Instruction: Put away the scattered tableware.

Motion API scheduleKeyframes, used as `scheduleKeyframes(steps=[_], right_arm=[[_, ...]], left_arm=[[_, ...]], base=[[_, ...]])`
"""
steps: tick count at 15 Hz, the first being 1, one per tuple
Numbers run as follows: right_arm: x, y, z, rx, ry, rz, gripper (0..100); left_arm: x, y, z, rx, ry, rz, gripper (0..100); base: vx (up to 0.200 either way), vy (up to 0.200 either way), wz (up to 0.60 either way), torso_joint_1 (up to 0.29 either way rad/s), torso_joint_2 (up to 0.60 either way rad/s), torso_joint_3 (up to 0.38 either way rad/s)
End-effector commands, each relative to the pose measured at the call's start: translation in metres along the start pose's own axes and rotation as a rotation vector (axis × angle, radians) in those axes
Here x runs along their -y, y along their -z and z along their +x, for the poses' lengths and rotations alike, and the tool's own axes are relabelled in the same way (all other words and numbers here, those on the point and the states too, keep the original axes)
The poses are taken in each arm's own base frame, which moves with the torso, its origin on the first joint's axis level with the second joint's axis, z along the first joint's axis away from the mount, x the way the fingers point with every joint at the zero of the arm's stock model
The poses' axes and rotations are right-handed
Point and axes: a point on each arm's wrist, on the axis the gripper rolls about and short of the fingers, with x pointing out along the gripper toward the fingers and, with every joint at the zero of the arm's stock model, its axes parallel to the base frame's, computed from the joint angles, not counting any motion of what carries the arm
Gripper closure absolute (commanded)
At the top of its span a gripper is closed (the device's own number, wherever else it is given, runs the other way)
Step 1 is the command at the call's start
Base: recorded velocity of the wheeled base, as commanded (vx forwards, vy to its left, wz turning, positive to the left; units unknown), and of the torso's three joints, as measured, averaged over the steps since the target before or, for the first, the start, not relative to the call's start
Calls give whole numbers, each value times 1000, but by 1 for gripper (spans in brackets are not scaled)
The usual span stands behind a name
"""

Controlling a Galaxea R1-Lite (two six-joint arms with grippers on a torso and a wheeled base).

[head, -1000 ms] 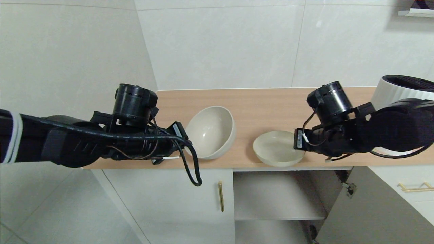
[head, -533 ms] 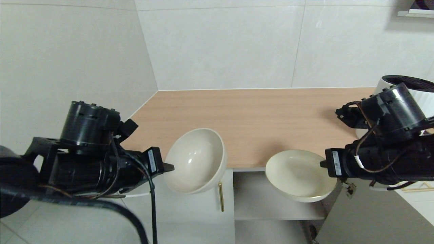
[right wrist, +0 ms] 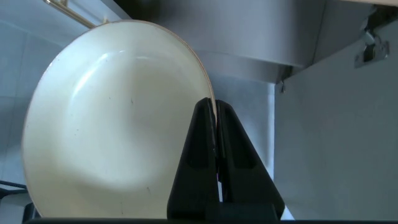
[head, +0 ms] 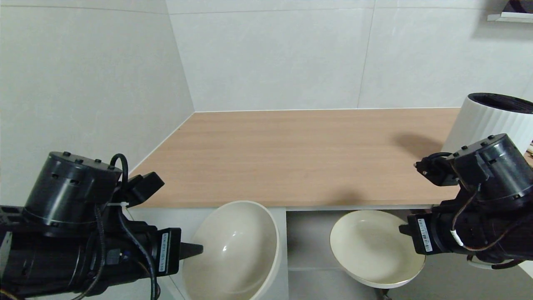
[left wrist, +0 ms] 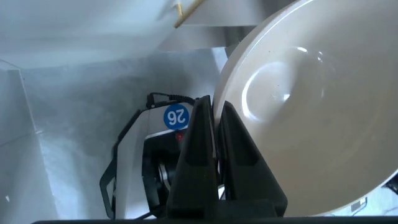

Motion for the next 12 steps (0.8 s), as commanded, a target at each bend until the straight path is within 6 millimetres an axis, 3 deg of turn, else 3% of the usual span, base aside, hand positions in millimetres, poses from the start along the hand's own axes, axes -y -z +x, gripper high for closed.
scheduleKeyframes(steps=[1, 6, 12], right_arm=[[-1, 3, 9, -27, 12, -6, 100], [-3, 3, 16, -36, 18, -9, 100], [-3, 3, 17, -36, 19, -7, 100]], left_arm=[[1, 1, 0, -5, 5, 6, 100], [0, 1, 9, -31, -14, 0, 100], [-1, 1, 12, -41, -20, -3, 100]], base=[[0, 0, 0, 0, 0, 0], [0, 0, 0, -17, 48, 32], [0, 0, 0, -169, 440, 258]])
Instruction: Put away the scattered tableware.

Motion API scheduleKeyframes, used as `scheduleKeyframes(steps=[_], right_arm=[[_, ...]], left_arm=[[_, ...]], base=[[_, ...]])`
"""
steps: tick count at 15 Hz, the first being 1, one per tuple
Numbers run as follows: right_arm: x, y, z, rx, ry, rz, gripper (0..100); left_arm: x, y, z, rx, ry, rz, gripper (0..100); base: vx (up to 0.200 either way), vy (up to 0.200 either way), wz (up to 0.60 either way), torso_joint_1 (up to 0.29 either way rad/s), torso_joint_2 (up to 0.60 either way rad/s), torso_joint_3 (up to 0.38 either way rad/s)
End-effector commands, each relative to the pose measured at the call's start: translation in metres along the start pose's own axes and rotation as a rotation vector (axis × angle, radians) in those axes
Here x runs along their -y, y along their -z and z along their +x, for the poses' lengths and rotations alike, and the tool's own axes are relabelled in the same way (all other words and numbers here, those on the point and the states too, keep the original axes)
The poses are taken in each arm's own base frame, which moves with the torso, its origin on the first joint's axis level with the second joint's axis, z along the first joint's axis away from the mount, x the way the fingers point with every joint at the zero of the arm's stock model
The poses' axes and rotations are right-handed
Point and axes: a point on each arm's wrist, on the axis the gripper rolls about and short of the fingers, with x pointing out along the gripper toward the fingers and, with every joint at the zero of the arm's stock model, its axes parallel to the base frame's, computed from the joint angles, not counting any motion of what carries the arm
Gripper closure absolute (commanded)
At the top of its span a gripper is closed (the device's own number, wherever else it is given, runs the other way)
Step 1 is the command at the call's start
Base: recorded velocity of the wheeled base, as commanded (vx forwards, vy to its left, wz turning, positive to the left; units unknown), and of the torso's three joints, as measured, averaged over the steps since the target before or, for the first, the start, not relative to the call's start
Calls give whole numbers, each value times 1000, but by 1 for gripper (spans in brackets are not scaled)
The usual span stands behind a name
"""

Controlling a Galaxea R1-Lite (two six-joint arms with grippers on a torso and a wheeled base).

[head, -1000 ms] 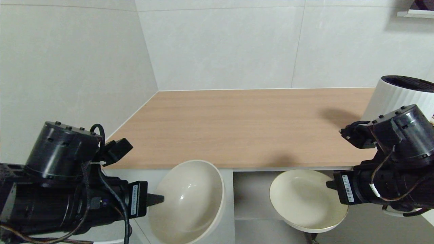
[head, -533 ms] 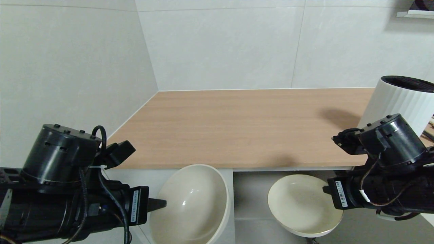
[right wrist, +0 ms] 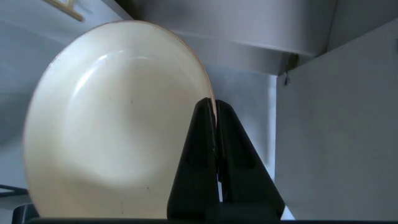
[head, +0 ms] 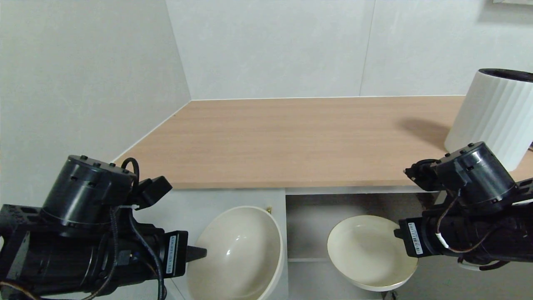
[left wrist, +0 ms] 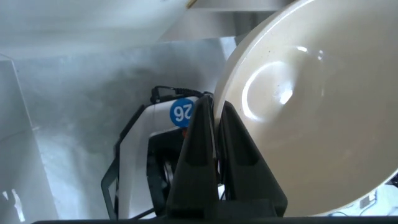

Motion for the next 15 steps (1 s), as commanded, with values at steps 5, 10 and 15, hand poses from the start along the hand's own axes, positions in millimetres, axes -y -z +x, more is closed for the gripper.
scheduleKeyframes(steps=[5, 10, 15], right_arm=[[0, 0, 1, -4, 2, 0, 100], [0, 0, 3, -9, 4, -1, 100], [-1, 0, 8, -22, 10, -4, 100]], left_arm=[[-1, 0, 3, -10, -6, -3, 100], [-1, -1, 6, -17, -12, -4, 100], [-1, -1, 6, -17, -12, -3, 100]], base=[[0, 0, 0, -167, 466, 289], [0, 0, 0, -135, 462, 318], [0, 0, 0, -29, 167, 120]])
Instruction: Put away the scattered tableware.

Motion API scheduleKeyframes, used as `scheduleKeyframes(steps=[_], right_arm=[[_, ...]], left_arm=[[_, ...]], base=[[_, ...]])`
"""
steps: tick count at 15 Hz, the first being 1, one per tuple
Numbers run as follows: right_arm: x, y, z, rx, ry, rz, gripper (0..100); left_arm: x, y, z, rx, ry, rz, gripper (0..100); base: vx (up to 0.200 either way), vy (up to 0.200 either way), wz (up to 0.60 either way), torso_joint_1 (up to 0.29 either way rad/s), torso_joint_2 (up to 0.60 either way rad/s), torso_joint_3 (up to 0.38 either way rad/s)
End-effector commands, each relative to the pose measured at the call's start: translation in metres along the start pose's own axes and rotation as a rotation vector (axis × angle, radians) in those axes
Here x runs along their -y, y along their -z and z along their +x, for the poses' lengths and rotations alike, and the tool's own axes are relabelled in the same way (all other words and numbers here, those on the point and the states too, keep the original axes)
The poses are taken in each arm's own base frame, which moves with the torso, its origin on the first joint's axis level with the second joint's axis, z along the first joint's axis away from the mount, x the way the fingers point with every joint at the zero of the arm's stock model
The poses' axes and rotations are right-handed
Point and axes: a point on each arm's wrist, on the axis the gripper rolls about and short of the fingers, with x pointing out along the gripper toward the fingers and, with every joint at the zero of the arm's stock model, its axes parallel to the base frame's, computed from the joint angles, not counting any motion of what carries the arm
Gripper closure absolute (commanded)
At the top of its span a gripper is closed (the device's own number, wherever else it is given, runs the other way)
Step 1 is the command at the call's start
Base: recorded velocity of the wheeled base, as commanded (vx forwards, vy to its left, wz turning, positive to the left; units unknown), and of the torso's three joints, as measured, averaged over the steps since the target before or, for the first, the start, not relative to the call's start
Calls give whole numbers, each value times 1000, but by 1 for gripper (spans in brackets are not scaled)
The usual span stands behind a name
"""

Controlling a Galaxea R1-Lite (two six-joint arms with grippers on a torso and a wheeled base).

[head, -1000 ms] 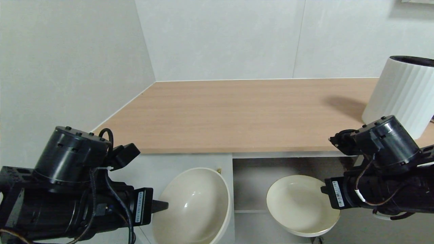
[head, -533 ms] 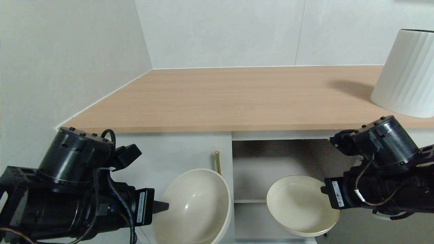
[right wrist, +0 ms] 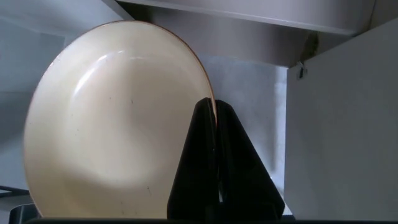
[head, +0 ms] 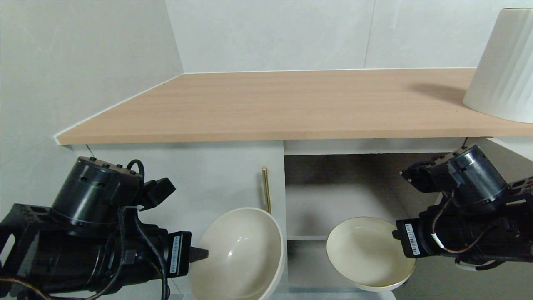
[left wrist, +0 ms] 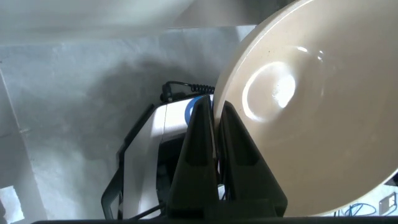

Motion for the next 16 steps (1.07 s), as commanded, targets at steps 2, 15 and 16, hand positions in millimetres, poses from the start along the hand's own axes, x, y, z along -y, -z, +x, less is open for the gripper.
scheduleKeyframes(steps=[2, 15, 16], right_arm=[[-4, -2, 14, 2, -1, 0, 100], [22, 1, 198, 56, 145, 159, 100], [25, 2, 205, 63, 160, 165, 100]], left_arm=[[0, -1, 4, -8, -5, -2, 100], [-2, -3, 20, -34, -24, -4, 100], [-2, -3, 20, -34, -24, -4, 100]], base=[[0, 0, 0, 0, 0, 0], [0, 0, 0, 0, 0, 0], [0, 0, 0, 0, 0, 0]])
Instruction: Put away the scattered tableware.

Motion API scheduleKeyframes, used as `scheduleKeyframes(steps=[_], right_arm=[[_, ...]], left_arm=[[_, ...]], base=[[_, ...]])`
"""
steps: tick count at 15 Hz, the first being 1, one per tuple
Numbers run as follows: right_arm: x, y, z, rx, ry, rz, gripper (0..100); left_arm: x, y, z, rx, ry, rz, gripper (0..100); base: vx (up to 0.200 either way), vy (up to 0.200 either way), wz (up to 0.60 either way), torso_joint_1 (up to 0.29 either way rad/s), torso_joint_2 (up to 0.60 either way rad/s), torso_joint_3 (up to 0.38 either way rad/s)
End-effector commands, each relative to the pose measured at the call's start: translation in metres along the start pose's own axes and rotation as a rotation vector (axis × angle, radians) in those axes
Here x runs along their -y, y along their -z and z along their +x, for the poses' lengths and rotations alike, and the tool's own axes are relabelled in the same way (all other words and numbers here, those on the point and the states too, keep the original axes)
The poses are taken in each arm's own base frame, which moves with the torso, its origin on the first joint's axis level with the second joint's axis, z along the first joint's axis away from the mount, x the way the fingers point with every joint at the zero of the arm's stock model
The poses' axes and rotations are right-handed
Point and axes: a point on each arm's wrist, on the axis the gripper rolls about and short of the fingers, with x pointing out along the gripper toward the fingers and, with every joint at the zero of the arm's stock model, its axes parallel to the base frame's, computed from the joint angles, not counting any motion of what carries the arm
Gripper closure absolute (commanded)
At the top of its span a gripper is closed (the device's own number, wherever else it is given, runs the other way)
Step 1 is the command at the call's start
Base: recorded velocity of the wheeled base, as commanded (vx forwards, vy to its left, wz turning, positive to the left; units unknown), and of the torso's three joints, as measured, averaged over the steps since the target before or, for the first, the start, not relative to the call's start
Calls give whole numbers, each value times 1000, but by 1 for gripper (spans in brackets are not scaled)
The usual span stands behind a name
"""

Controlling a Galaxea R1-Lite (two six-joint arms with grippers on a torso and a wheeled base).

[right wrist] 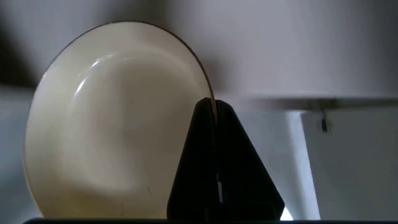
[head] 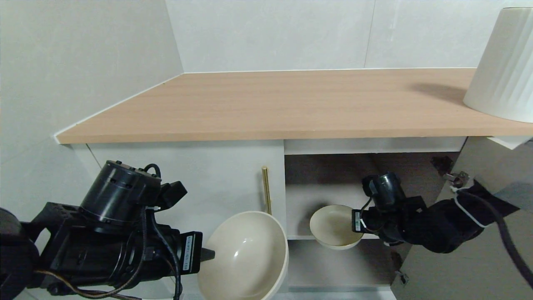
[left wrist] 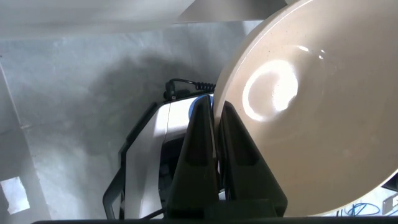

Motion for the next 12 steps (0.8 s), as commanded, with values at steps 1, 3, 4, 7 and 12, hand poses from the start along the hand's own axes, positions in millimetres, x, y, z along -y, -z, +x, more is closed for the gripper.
scheduleKeyframes(steps=[1, 3, 4, 7, 12], right_arm=[[13, 20, 45, -41, 86, 11, 100], [15, 21, 52, -42, 96, 17, 100], [18, 20, 57, -42, 106, 27, 100], [21, 17, 64, -30, 119, 41, 100], [20, 4, 78, 28, 155, 71, 100]], left_arm=[[0, 0, 1, -3, -2, -1, 100], [0, 0, 0, -1, -1, -1, 100], [0, 0, 0, -1, -1, -1, 100], [0, 0, 1, -4, -3, -1, 100], [0, 0, 1, -4, -3, -1, 100]], base=[[0, 0, 0, 0, 0, 0], [0, 0, 0, 0, 0, 0], [0, 0, 0, 0, 0, 0], [0, 0, 0, 0, 0, 0], [0, 0, 0, 0, 0, 0]])
